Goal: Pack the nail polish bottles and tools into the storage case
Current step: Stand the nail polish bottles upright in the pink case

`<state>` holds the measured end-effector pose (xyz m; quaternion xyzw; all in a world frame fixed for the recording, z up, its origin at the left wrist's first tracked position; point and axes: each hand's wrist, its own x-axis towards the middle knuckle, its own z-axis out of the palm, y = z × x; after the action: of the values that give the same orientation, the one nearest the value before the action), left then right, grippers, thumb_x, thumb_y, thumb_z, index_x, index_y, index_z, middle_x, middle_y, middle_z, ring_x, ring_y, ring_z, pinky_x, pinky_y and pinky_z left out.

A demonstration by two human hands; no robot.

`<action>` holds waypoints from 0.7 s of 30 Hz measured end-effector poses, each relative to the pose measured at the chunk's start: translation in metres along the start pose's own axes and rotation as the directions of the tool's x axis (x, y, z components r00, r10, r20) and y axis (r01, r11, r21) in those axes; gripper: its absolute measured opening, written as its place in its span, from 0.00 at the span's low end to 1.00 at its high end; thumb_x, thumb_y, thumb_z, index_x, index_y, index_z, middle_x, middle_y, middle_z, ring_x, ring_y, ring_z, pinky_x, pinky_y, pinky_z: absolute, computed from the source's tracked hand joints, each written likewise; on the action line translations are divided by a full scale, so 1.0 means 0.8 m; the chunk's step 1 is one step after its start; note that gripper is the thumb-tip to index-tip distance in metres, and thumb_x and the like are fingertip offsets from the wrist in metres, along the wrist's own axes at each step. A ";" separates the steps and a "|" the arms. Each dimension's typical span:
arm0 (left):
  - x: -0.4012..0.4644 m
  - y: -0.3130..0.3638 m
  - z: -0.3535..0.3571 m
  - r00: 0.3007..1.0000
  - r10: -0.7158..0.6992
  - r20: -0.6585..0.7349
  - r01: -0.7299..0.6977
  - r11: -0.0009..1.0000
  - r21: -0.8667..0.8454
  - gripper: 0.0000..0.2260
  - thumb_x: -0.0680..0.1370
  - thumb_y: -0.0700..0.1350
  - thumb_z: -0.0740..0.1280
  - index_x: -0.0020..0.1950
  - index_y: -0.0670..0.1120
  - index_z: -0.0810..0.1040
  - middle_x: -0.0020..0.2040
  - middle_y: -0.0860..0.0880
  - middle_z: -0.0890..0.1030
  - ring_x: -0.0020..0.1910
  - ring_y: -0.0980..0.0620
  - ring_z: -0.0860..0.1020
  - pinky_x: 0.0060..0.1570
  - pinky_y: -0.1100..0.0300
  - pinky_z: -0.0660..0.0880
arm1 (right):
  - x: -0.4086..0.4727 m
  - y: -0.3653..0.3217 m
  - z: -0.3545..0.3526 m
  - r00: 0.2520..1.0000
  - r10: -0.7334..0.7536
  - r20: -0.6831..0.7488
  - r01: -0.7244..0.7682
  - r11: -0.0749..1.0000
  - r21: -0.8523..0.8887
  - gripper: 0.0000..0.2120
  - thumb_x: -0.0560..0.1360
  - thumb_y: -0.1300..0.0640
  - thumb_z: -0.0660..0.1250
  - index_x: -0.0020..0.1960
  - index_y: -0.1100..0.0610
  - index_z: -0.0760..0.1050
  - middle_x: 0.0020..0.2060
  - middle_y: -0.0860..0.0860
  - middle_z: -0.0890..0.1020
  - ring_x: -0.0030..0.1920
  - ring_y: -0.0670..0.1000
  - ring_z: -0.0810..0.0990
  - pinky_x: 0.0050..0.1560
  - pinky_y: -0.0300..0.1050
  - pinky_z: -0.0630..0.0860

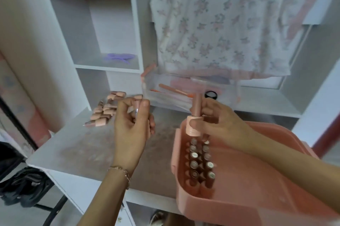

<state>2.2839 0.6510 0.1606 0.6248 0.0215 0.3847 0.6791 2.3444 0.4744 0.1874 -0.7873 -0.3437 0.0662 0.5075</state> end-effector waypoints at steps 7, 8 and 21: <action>-0.016 -0.011 0.059 0.923 -0.300 0.241 0.346 0.920 -0.182 0.08 0.81 0.47 0.54 0.53 0.44 0.70 0.30 0.47 0.70 0.28 0.52 0.70 0.28 0.64 0.71 | -0.054 0.065 -0.069 0.970 0.187 0.153 -0.159 0.971 -0.176 0.06 0.71 0.55 0.70 0.45 0.52 0.74 0.39 0.49 0.81 0.35 0.44 0.79 0.34 0.35 0.73; -0.017 -0.011 0.064 0.902 -0.325 0.283 0.393 0.891 -0.228 0.08 0.81 0.43 0.54 0.54 0.44 0.70 0.32 0.45 0.68 0.31 0.50 0.70 0.29 0.64 0.72 | -0.056 0.076 -0.070 0.962 0.212 0.174 -0.172 0.960 -0.220 0.06 0.71 0.56 0.70 0.41 0.52 0.72 0.36 0.49 0.80 0.32 0.44 0.79 0.30 0.35 0.72; -0.025 -0.044 0.087 0.886 -0.307 0.347 0.349 0.935 -0.063 0.09 0.79 0.34 0.59 0.52 0.47 0.74 0.38 0.50 0.83 0.42 0.50 0.82 0.47 0.56 0.78 | -0.034 0.158 -0.035 0.924 0.379 0.060 -0.298 0.808 -0.508 0.09 0.71 0.59 0.67 0.42 0.56 0.66 0.41 0.51 0.76 0.45 0.53 0.75 0.43 0.44 0.71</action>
<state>2.3225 0.5850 0.1360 0.6245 -0.0115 0.1540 0.7656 2.3965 0.4052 0.0876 -0.9307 -0.2420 0.1287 0.2423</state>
